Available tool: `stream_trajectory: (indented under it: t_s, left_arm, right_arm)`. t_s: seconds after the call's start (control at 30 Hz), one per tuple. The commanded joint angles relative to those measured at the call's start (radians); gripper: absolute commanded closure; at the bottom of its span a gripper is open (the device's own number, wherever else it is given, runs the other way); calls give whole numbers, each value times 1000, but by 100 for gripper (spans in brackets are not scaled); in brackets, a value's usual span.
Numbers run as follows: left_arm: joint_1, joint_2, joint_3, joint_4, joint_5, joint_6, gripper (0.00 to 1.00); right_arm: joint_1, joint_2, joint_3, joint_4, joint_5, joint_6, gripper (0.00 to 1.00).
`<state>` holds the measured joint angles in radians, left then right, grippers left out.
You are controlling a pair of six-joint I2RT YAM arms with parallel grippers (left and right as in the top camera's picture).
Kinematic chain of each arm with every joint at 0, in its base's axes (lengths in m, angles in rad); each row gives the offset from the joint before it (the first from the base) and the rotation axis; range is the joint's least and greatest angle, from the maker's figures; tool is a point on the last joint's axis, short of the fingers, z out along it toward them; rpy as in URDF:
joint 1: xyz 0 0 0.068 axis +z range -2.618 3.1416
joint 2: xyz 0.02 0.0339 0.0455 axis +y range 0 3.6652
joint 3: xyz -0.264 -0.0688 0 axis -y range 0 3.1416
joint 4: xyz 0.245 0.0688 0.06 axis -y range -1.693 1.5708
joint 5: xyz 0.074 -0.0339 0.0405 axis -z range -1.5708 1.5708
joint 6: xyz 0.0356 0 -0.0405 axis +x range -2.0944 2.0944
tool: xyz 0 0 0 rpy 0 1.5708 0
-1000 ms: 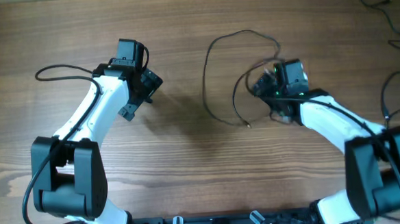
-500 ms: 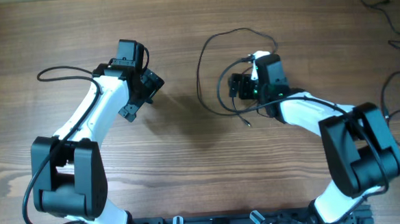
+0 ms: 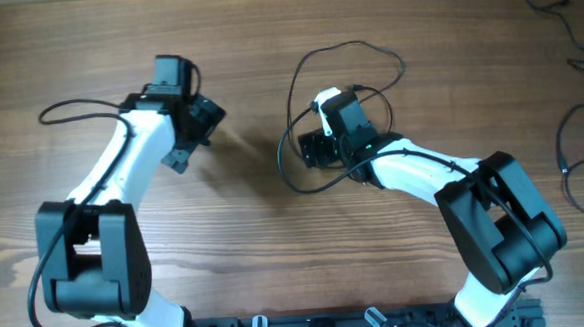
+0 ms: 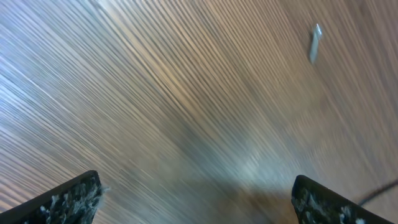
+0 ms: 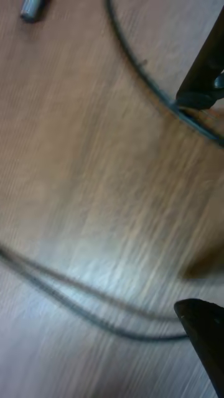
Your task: Untangle cables
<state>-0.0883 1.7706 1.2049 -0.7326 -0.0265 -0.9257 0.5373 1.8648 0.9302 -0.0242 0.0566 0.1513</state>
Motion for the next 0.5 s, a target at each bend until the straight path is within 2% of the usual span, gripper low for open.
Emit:
stream_trajectory:
  t_s: [0.0,0.03,0.13,0.27,0.37,0.47]
  left_arm:
    - [64,-3,-2,-8,15,5,0]
    - [74,-3,-2,-8,14,5,0]
    - [75,-3,-2,-8,14,6,0]
    - [75,-3,-2,0,14,5,0]
    - [74,-3,-2,0,14,5,0]
    - [74,-3,-2,-4,14,5,0]
  right_arm:
    - [10,24,22,-39,66,80,0]
    - [10,12,31,-49,28,135,0]
    - [6,-15,42,-77,-59,135,0]
    - [7,-6,39,-211,-336,-130,0]
    - [11,-1,38,-250,-326,-174,0]
    - [27,69,38,-259,-215,-172,1]
